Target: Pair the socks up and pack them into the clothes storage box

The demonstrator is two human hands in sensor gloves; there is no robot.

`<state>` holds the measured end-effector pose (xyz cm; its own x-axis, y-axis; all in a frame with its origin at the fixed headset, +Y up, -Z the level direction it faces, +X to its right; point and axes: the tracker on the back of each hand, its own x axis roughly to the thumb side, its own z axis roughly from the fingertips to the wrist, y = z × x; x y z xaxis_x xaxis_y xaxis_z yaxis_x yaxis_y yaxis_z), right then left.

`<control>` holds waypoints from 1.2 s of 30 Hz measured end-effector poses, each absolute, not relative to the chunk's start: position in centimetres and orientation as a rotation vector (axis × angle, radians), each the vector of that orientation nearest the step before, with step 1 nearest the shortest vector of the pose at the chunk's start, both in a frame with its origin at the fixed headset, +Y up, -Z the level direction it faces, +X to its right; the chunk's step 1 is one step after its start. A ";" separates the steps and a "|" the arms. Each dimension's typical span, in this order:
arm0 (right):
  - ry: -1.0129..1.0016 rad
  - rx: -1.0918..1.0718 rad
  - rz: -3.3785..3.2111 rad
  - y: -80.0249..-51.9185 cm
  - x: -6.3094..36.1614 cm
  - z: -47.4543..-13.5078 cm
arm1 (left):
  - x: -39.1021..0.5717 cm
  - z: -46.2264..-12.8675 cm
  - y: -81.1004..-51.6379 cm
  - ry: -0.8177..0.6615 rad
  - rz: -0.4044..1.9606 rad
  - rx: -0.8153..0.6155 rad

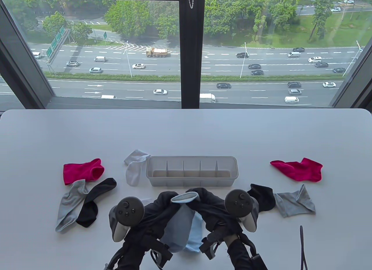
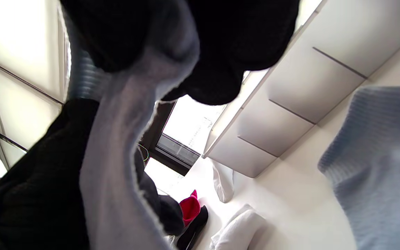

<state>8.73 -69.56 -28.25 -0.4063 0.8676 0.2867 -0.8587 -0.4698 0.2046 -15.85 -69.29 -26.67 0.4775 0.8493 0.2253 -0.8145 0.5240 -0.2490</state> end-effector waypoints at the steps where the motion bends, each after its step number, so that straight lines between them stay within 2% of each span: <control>1: 0.010 0.444 2.052 -69.2 8.9 -28.2 | -15.9 -26.8 -69.5 -0.349 1.017 -0.152; 3: 0.137 0.520 2.028 -69.0 8.8 -28.4 | -15.6 -26.9 -70.2 -0.419 1.039 -0.318; 4: 0.202 0.549 1.997 -69.1 8.6 -28.4 | -15.4 -27.0 -70.4 -0.434 1.067 -0.350; 6: 0.280 0.531 1.963 -69.3 8.1 -28.4 | -15.1 -27.2 -70.4 -0.463 1.157 -0.293; 8: 0.199 0.423 1.996 -69.2 8.7 -28.5 | -15.4 -27.2 -70.1 -0.331 1.216 -0.188; 10: 0.174 0.315 2.039 -69.1 9.1 -28.5 | -15.1 -27.2 -70.1 -0.305 1.154 -0.273; 14: 0.352 0.121 2.362 -70.8 7.8 -29.3 | -13.5 -27.8 -72.1 -0.148 0.933 -0.439; 18: 0.552 -0.085 2.548 -74.1 5.8 -31.4 | -12.3 -29.0 -74.8 -0.039 0.783 -0.590; 22: 0.793 -0.169 2.676 -76.5 4.8 -32.8 | -12.2 -29.2 -76.7 0.019 0.716 -0.639; 25: 0.715 -0.172 2.778 -76.4 5.2 -32.7 | -12.4 -29.1 -76.4 0.007 0.771 -0.651; 28: 0.675 -0.137 2.699 -76.6 6.1 -32.2 | -13.1 -28.5 -75.4 0.013 0.763 -0.569; 30: 0.600 0.044 2.630 -76.2 6.6 -31.7 | -13.9 -28.0 -74.1 -0.009 0.811 -0.441; 31: 0.534 0.226 2.559 -75.3 6.7 -31.4 | -14.4 -28.0 -73.4 -0.047 0.852 -0.383; 33: 0.433 0.305 2.481 -73.4 6.6 -30.7 | -14.8 -28.3 -72.9 -0.204 0.943 -0.418; 34: 0.325 0.403 2.429 -72.3 6.3 -30.3 | -14.9 -28.3 -72.7 -0.230 0.963 -0.478; 36: 0.267 0.503 2.348 -71.2 5.7 -29.5 | -15.0 -28.4 -72.6 -0.252 0.992 -0.483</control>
<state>5.70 -71.16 -29.50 -0.6723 0.6850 0.2806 -0.6047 -0.7269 0.3256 -14.99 -72.57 -28.35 0.5296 0.8481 -0.0139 -0.7389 0.4533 -0.4985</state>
